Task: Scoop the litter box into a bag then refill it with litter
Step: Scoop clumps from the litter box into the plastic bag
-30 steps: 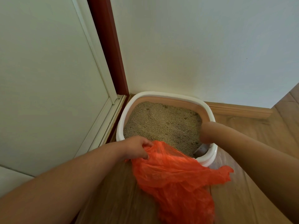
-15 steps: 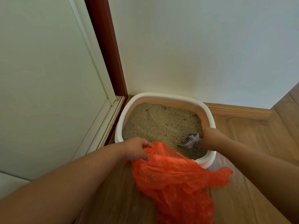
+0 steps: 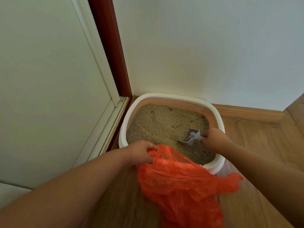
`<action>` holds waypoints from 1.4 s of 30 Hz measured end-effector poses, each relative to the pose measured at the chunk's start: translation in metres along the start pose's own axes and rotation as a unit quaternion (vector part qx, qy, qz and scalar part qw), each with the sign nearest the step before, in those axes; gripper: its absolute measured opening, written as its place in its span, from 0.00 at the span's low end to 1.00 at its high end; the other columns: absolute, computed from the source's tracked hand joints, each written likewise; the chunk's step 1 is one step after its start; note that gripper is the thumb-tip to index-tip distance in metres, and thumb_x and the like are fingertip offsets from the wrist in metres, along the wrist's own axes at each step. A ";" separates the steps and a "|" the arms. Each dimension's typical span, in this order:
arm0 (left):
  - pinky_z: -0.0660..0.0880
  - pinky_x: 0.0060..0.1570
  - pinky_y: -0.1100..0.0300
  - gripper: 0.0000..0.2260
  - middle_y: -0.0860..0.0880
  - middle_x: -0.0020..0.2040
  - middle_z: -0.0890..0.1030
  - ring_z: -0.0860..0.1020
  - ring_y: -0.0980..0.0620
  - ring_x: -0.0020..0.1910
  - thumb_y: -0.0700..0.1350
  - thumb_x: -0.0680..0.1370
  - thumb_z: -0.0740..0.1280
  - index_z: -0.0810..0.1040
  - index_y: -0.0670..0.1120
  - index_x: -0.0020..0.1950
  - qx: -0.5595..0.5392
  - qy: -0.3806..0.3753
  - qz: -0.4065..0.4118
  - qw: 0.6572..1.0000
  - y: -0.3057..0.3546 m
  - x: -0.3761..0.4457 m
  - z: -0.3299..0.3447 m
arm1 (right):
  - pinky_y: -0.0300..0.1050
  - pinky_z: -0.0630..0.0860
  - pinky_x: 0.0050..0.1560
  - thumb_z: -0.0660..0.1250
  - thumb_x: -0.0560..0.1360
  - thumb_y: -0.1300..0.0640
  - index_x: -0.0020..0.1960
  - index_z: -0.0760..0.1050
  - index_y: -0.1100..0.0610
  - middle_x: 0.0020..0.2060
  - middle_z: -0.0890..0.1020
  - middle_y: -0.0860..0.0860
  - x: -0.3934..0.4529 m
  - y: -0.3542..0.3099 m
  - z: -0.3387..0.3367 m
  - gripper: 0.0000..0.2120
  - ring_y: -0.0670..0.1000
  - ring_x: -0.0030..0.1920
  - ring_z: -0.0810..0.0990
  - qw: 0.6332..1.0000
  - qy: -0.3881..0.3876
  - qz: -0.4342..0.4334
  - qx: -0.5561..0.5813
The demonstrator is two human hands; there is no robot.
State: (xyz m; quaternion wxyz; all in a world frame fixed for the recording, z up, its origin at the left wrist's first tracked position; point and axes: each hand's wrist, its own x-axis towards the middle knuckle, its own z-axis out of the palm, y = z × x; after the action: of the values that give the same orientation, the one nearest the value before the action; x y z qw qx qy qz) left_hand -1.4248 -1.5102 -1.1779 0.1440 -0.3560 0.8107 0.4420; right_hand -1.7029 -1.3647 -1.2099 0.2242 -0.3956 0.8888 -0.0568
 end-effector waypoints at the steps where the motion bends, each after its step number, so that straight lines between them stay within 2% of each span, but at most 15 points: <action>1: 0.80 0.62 0.52 0.29 0.54 0.63 0.82 0.81 0.53 0.59 0.38 0.74 0.75 0.77 0.56 0.72 0.000 0.000 0.000 1.000 -0.001 0.001 0.000 | 0.40 0.68 0.28 0.66 0.77 0.56 0.41 0.81 0.53 0.32 0.80 0.51 0.001 -0.001 0.000 0.08 0.49 0.30 0.76 1.000 0.006 -0.007 0.013; 3: 0.80 0.62 0.53 0.29 0.54 0.63 0.82 0.81 0.54 0.59 0.38 0.74 0.76 0.77 0.57 0.72 0.004 0.001 0.002 1.000 -0.002 0.002 0.001 | 0.40 0.69 0.28 0.66 0.77 0.56 0.39 0.81 0.52 0.30 0.80 0.52 0.002 -0.002 -0.002 0.09 0.50 0.30 0.75 0.999 0.009 -0.020 0.026; 6: 0.80 0.61 0.53 0.29 0.54 0.62 0.82 0.81 0.54 0.58 0.38 0.74 0.76 0.77 0.56 0.72 -0.003 0.000 0.000 1.000 -0.003 0.003 0.002 | 0.43 0.73 0.30 0.67 0.77 0.56 0.41 0.82 0.52 0.32 0.82 0.53 0.005 -0.003 -0.007 0.08 0.51 0.32 0.79 0.999 0.012 -0.033 0.028; 12: 0.81 0.61 0.52 0.28 0.55 0.60 0.83 0.82 0.54 0.57 0.38 0.73 0.76 0.78 0.58 0.71 0.002 -0.001 -0.004 1.000 -0.007 0.005 0.003 | 0.41 0.68 0.27 0.68 0.77 0.57 0.38 0.81 0.53 0.30 0.79 0.52 0.008 -0.010 -0.005 0.09 0.49 0.29 0.74 0.999 0.006 -0.012 0.039; 18: 0.80 0.62 0.51 0.28 0.55 0.61 0.83 0.82 0.54 0.58 0.39 0.73 0.76 0.78 0.58 0.70 -0.006 0.000 -0.004 1.000 -0.009 0.007 0.005 | 0.39 0.65 0.24 0.68 0.77 0.55 0.44 0.84 0.60 0.28 0.77 0.51 0.017 -0.016 0.005 0.10 0.49 0.26 0.72 0.998 0.006 0.025 0.055; 22: 0.80 0.62 0.52 0.28 0.56 0.60 0.82 0.82 0.55 0.57 0.40 0.73 0.76 0.78 0.59 0.70 -0.008 0.004 -0.003 1.000 -0.013 0.010 0.005 | 0.38 0.65 0.24 0.67 0.77 0.56 0.50 0.84 0.59 0.31 0.80 0.52 0.024 -0.027 0.009 0.10 0.48 0.27 0.73 0.997 0.004 0.044 0.066; 26: 0.80 0.62 0.54 0.27 0.55 0.62 0.81 0.81 0.55 0.57 0.40 0.74 0.76 0.78 0.59 0.70 0.002 0.013 0.003 1.000 -0.013 0.013 0.005 | 0.41 0.69 0.27 0.65 0.79 0.53 0.51 0.80 0.63 0.36 0.81 0.55 0.031 -0.047 0.008 0.13 0.51 0.31 0.76 0.996 -0.008 0.064 0.054; 32: 0.80 0.61 0.56 0.27 0.55 0.65 0.80 0.80 0.55 0.59 0.40 0.74 0.76 0.78 0.60 0.70 0.000 0.027 0.005 1.000 -0.017 0.019 0.002 | 0.42 0.68 0.26 0.63 0.79 0.58 0.46 0.76 0.65 0.32 0.76 0.54 0.041 -0.066 0.012 0.10 0.50 0.29 0.73 0.995 0.014 0.077 0.059; 34: 0.79 0.62 0.57 0.26 0.55 0.65 0.80 0.80 0.56 0.59 0.40 0.74 0.76 0.79 0.59 0.69 -0.006 0.030 0.007 0.999 -0.019 0.021 0.002 | 0.45 0.73 0.30 0.62 0.80 0.56 0.48 0.76 0.65 0.36 0.79 0.56 0.043 -0.068 0.020 0.12 0.53 0.33 0.77 0.994 0.024 0.080 0.077; 36: 0.77 0.64 0.57 0.26 0.55 0.67 0.80 0.79 0.56 0.61 0.40 0.74 0.77 0.79 0.59 0.70 -0.007 0.032 0.014 0.999 -0.020 0.023 0.003 | 0.46 0.76 0.35 0.62 0.79 0.59 0.49 0.78 0.66 0.40 0.81 0.58 0.047 -0.066 0.028 0.11 0.55 0.36 0.79 0.993 0.034 0.071 0.092; 38: 0.77 0.62 0.62 0.26 0.56 0.66 0.80 0.79 0.58 0.60 0.40 0.74 0.77 0.79 0.58 0.70 -0.004 0.033 0.023 0.999 -0.022 0.025 0.003 | 0.45 0.75 0.34 0.61 0.79 0.63 0.49 0.80 0.65 0.40 0.82 0.58 0.053 -0.064 0.034 0.09 0.55 0.37 0.80 0.994 0.040 0.056 0.088; 40: 0.76 0.52 0.72 0.26 0.59 0.63 0.79 0.79 0.64 0.54 0.39 0.75 0.77 0.79 0.58 0.70 -0.012 0.030 0.025 0.999 -0.024 0.026 0.003 | 0.47 0.80 0.37 0.60 0.80 0.62 0.54 0.81 0.63 0.42 0.83 0.58 0.060 -0.064 0.036 0.11 0.56 0.40 0.82 0.994 0.043 0.047 0.084; 42: 0.73 0.45 0.78 0.26 0.59 0.61 0.79 0.77 0.69 0.48 0.39 0.75 0.77 0.79 0.57 0.70 -0.025 0.028 0.028 0.999 -0.026 0.027 0.003 | 0.49 0.83 0.40 0.60 0.81 0.60 0.59 0.80 0.63 0.44 0.83 0.57 0.068 -0.065 0.039 0.13 0.55 0.41 0.83 0.993 0.055 0.047 0.098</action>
State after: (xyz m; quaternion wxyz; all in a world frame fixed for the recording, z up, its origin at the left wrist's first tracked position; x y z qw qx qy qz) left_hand -1.4254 -1.5291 -1.2108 0.1000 -0.3492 0.8127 0.4556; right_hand -1.6821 -1.4556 -1.2506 0.2152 -0.3259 0.9075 -0.1547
